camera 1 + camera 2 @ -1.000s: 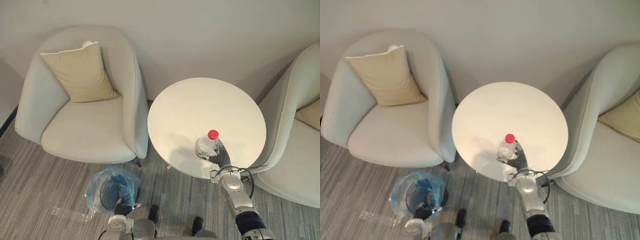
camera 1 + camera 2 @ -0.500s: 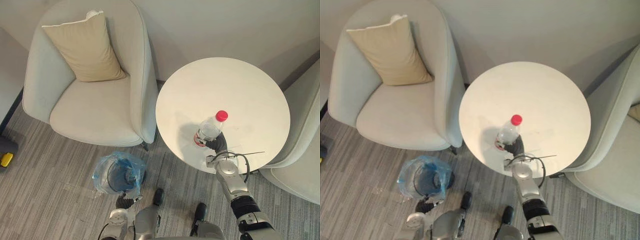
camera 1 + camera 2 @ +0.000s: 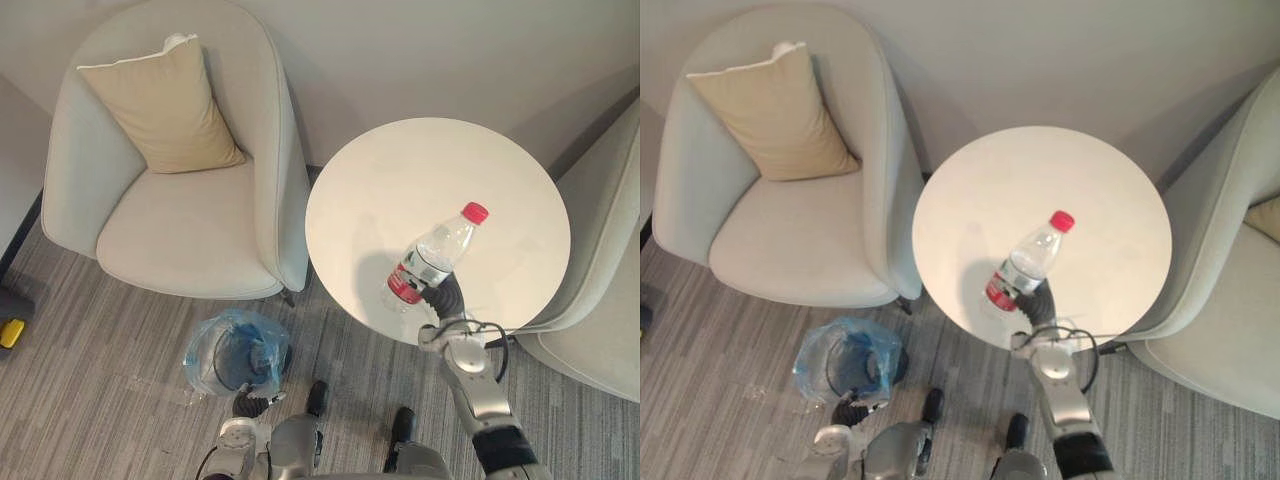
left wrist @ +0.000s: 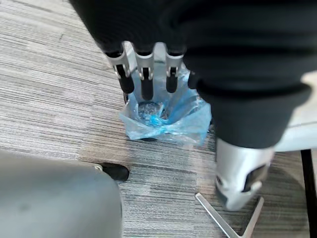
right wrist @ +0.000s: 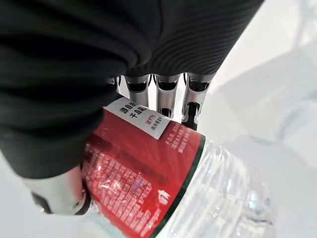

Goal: Gather rubbish on tea table into small bin, then transfer packed bag to large trash can.

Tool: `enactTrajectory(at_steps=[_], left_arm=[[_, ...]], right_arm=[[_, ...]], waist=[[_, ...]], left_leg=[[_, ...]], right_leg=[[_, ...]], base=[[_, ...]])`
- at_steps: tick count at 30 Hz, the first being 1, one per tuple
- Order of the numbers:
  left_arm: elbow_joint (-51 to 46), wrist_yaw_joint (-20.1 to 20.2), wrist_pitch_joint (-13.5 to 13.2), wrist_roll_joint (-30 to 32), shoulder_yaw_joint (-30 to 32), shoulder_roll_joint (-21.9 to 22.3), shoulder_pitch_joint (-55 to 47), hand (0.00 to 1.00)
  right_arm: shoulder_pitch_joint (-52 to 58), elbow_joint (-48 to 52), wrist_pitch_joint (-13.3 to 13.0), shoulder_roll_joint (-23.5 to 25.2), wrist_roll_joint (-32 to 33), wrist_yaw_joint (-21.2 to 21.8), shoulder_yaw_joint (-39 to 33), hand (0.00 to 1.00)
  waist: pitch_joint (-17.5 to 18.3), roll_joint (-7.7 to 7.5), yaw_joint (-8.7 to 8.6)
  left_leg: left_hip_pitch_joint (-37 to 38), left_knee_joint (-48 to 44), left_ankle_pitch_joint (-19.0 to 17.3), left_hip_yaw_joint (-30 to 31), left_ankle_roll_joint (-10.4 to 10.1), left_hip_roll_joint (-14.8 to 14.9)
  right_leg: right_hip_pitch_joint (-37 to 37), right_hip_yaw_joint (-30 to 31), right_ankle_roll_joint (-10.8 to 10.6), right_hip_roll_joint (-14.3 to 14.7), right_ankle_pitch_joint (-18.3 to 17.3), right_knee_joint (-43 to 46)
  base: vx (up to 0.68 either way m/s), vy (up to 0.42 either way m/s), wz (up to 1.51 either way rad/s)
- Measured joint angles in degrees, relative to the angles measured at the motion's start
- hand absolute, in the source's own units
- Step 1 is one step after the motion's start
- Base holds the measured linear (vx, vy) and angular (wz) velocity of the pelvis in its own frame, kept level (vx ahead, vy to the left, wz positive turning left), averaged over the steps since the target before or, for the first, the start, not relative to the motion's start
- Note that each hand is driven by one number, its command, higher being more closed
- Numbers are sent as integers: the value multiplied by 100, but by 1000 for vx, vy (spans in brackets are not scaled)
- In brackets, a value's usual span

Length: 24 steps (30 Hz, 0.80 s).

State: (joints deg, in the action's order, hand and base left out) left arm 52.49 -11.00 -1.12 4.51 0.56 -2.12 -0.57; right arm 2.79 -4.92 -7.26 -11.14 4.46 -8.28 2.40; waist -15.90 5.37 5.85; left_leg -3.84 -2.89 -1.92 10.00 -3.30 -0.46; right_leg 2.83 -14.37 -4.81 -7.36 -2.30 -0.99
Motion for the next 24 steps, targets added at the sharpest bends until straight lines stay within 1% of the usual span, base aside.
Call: enactTrajectory(at_steps=[3,4,6,8,9,12,14,15,17,20,24], left_arm=[[60,2,55,47,-47,-8,-22,0],[84,3,61,48,-51,-11,-23,0],[180,3,90,46,-62,-15,-74,0],[235,4,98,47,-172,-47,-96,0],[273,7,103,50,-232,-56,-105,0],[313,7,143,52,-286,-52,-105,0],[334,6,151,51,-322,-55,-108,0],[331,3,148,50,-378,-70,-138,0],[331,5,148,50,-392,-78,-156,0],[338,7,148,50,-395,-78,-205,0],[343,21,144,52,-396,-88,-232,0]], right_arm=[[350,282,-12,30,-14,74,-12,100],[409,315,-12,45,-18,83,-13,100],[696,444,-22,224,-235,108,-37,100],[851,484,-23,291,-332,116,3,100],[950,581,-23,320,-580,114,7,100],[1093,686,-57,346,-1127,86,9,100],[1180,685,-57,361,-1198,88,20,100],[1246,685,-57,383,-1352,89,30,100],[1260,685,-56,375,-1370,92,85,100],[1274,685,-56,382,-1580,91,140,100],[1247,687,-55,368,-1586,43,161,100]], waist=[[67,-10,-130],[99,-12,-139],[267,-50,-222],[388,-83,-239],[470,-90,-246],[530,-113,-276],[544,-136,-297],[595,-156,-310],[641,-182,-313],[717,-188,-346],[747,-196,-371]], left_leg=[[21,0,2,-15,-2,6],[24,0,2,-23,-2,7],[126,35,2,-85,-2,17],[219,83,2,-174,-3,33],[223,82,2,-215,-2,37],[314,81,2,-319,-2,56],[403,92,0,-328,-4,59],[436,94,-12,-337,-20,71],[470,92,-26,-423,-41,107],[495,89,-30,-490,-46,120],[472,67,12,-416,-50,108]], right_leg=[[33,31,-6,5,8,-26],[33,40,-7,5,10,-27],[67,94,-10,6,14,-54],[123,172,-13,13,37,-102],[121,224,-15,17,76,-149],[184,332,-17,28,144,-211],[293,340,-14,35,179,-283],[330,354,-11,46,206,-326],[328,426,-7,71,262,-359],[333,530,-4,85,331,-408],[360,431,2,82,368,-408]], base=[[-35,11,-3],[-33,14,-6],[-21,13,-11],[-11,15,-22],[-6,15,-24],[-25,15,-19],[-43,11,-8],[-65,7,-12],[-79,6,-23],[-60,10,-16],[-54,0,9]])
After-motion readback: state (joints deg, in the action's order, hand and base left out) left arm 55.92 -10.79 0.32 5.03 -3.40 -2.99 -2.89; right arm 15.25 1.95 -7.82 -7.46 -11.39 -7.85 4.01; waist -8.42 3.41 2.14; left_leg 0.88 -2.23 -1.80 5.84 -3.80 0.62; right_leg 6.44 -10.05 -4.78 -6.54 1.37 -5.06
